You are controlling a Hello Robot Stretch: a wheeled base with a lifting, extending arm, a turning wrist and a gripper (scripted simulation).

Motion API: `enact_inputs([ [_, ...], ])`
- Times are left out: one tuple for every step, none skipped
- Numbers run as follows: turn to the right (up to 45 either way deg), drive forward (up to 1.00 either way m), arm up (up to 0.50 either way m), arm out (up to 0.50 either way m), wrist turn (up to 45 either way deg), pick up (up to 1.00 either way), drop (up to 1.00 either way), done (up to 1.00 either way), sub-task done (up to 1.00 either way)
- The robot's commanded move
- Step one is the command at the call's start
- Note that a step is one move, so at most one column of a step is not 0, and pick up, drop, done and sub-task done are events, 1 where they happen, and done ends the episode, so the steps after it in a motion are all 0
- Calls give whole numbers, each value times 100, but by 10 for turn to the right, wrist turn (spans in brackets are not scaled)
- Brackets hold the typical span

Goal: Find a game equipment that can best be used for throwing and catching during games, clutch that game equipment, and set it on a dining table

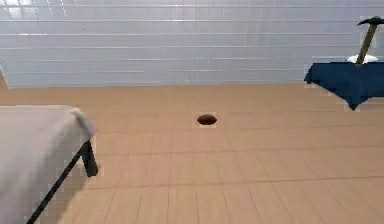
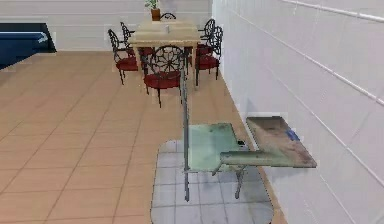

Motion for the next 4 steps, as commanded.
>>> enact_inputs([
  [-30,0,0,0,0,0,0,0,0],
  [0,100,0,0,0,0,0,0,0],
  [0,80,0,0,0,0,0,0,0],
  [-450,0,0,0,0,0,0,0,0],
])
